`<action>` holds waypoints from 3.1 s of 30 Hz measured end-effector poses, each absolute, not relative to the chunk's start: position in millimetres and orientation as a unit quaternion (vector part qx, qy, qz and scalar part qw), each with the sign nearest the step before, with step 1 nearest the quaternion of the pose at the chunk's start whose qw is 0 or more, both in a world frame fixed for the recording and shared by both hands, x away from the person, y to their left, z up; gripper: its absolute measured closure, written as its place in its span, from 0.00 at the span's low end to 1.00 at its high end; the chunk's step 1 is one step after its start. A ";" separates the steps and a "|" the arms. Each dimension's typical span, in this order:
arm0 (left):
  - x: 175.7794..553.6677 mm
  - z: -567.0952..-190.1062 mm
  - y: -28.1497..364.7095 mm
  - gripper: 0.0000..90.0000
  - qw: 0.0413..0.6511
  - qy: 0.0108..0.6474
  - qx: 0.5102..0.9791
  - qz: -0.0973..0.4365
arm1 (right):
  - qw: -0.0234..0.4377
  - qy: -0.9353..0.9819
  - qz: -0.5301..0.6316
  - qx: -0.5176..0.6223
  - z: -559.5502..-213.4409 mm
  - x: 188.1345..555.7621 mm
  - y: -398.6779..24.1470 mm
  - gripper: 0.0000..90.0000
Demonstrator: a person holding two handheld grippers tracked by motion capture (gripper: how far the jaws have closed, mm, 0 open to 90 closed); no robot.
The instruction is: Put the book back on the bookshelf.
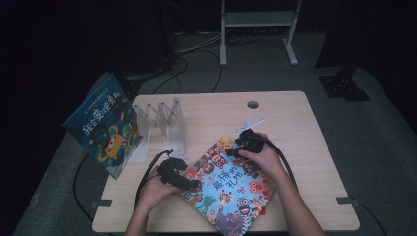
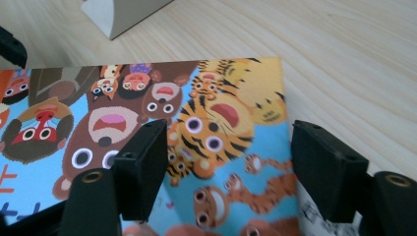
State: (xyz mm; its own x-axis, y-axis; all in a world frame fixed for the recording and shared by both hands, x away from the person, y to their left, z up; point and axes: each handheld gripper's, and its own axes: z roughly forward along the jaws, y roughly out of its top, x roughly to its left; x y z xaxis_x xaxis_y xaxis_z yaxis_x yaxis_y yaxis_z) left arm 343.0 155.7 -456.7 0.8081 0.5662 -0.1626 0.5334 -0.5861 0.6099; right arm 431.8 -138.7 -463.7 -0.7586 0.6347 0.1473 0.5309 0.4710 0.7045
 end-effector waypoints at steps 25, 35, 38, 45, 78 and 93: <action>343.0 -457.1 147.5 0.16 0.328 0.307 0.893 0.011 | 0.111 0.834 0.393 0.372 -456.2 347.1 -255.2 0.33; 342.9 -457.1 147.5 0.16 0.328 0.308 0.893 0.011 | 0.105 0.841 0.392 0.359 -463.1 305.5 -271.8 0.31; 342.9 -457.2 147.5 0.16 0.328 0.310 0.893 0.010 | 0.106 0.843 0.389 0.355 -465.9 292.8 -272.5 0.30; 342.6 -457.4 147.4 0.15 0.328 0.310 0.892 0.010 | 0.128 0.844 0.381 0.354 -474.9 276.6 -263.8 0.27; 350.6 -466.9 147.7 0.15 0.367 0.322 0.872 -0.031 | 0.158 0.855 0.389 0.304 -477.2 286.3 -232.5 0.28; 352.1 -465.8 148.9 0.15 0.365 0.318 0.875 -0.030 | 0.122 0.867 0.389 0.285 -485.5 261.0 -235.0 0.27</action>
State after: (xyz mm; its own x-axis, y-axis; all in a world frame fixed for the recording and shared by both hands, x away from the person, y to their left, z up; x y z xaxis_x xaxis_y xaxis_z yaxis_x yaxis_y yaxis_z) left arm 352.1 148.9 -465.8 0.7965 0.5337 -0.2841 0.5773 -0.5316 0.6198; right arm 261.0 -235.0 -485.5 -0.8071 0.5903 0.0101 0.3998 0.5339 0.7451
